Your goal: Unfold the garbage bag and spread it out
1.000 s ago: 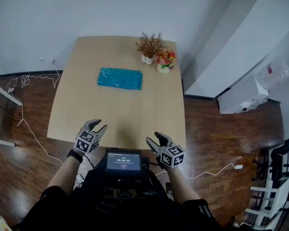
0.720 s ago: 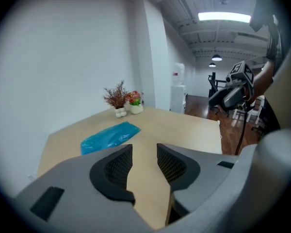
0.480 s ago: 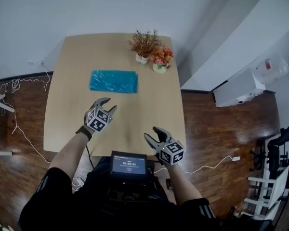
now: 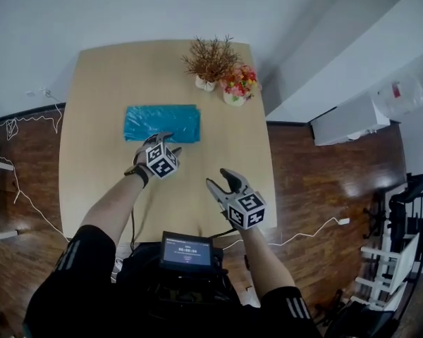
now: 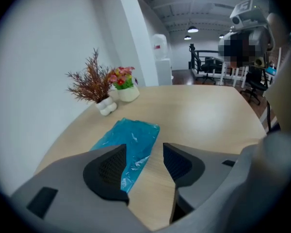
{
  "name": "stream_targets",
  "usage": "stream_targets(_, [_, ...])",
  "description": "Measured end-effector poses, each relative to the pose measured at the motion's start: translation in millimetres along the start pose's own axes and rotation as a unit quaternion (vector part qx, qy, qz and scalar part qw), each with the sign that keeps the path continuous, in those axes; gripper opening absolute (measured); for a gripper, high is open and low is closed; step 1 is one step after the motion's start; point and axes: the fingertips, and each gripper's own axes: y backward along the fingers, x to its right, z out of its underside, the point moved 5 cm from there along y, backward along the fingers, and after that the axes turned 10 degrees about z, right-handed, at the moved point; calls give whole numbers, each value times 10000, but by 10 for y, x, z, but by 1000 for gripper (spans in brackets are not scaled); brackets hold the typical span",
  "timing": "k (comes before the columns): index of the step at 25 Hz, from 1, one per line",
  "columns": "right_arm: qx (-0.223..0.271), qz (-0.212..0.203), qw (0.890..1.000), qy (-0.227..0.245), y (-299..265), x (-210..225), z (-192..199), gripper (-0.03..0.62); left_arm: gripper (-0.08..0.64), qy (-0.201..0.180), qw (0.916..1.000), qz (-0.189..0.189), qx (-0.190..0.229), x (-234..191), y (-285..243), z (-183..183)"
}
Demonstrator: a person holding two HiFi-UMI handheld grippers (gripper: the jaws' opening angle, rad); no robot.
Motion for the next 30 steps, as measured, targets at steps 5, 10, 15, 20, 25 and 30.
stream_targets(5, [-148, 128, 9998, -73, -444, 24, -74, 238, 244, -444, 9984, 136, -335, -71, -378, 79])
stream_targets(10, [-318, 166, 9991, -215, -692, -17, -56, 238, 242, -618, 9967, 157, -499, -104, -693, 176])
stream_targets(15, [-335, 158, 9989, -292, -745, -38, -12, 238, 132, 175, 9988, 379, -271, -199, -758, 242])
stream_targets(20, [-379, 216, 9985, -319, -762, -30, 25, 239, 0, 1198, 9907, 624, 157, -332, -628, 224])
stream_targets(25, [-318, 212, 9990, -238, -846, -29, -48, 239, 0, 1855, 9742, 877, 944, -439, -376, 126])
stream_targets(30, [-621, 233, 9969, 429, -1211, 37, -89, 239, 0, 2494, 9401, 1232, 1969, -517, -54, 91])
